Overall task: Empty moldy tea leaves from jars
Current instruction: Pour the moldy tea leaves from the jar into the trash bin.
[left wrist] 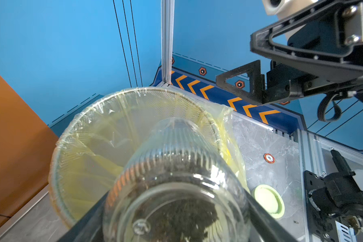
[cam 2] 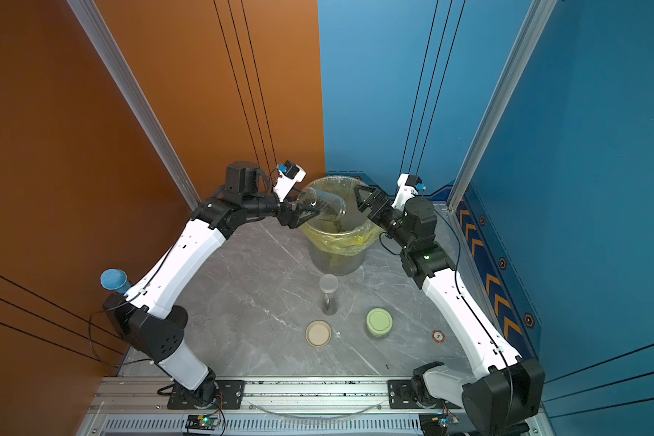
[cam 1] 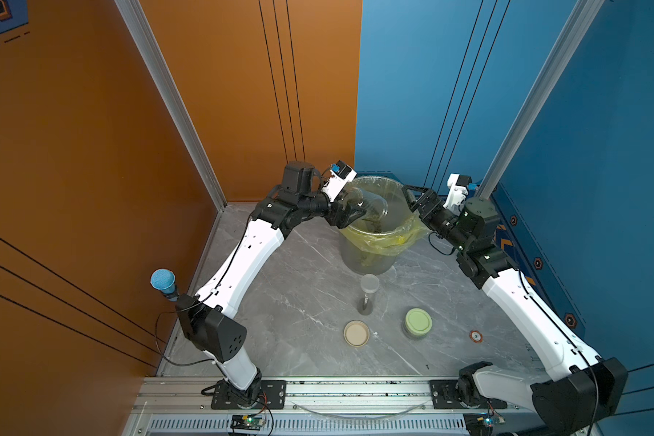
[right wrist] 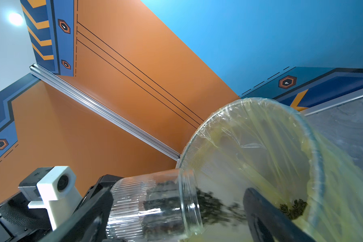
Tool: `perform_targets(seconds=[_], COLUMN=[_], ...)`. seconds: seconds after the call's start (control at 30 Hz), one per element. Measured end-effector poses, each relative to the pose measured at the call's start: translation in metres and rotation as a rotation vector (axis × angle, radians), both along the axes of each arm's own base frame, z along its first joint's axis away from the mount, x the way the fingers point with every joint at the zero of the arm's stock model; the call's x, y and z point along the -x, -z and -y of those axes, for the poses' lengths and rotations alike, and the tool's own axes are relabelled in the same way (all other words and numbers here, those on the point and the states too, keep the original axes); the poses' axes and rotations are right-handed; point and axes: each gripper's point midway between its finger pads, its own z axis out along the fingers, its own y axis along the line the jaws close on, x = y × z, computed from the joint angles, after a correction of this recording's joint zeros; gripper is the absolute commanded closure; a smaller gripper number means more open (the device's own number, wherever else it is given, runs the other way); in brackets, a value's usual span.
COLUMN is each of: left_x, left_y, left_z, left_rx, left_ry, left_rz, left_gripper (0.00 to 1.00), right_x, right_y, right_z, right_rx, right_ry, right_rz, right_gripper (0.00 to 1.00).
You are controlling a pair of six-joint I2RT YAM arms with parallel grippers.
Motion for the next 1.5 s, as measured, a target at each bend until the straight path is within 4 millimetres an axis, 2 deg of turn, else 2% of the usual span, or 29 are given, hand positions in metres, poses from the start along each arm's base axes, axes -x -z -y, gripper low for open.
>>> perform_targets(seconds=[0.13,0.27,0.5,0.7,0.9,1.1,1.37,1.5], left_x=[0.0,-0.003,-0.009,-0.006,-0.01,-0.009,-0.01,-0.006], left_y=[0.006,0.003,0.0,0.007,0.004,-0.007,0.012,0.005], left_z=[0.004,0.008,0.006,0.002,0.006,0.007,0.013,0.012], left_rx=[-0.066,-0.108,-0.166,-0.229,-0.245,-0.237,-0.292,-0.29], left_ry=[-0.006,-0.014,-0.038,-0.057,-0.057,-0.056,-0.048,-0.045], left_rz=[-0.016,-0.001,0.023,0.024,0.039,0.069,0.054,0.068], left_gripper=[0.57,0.57,0.58,0.58,0.58,0.59,0.59,0.59], right_x=[0.0,0.002,0.005,0.007,0.011,0.012,0.012,0.012], right_y=[0.003,0.004,0.005,0.003,-0.002,-0.004,-0.004,-0.004], right_z=[0.0,0.002,0.005,0.005,0.007,0.007,0.007,0.007], right_rx=[0.017,0.027,0.042,0.058,0.061,0.065,0.065,0.065], right_ry=[0.0,0.002,0.006,0.005,0.006,0.007,0.006,0.005], right_rz=[0.004,0.009,0.018,0.034,0.051,0.057,0.057,0.057], right_gripper=[0.0,0.0,0.0,0.0,0.0,0.0,0.0,0.0])
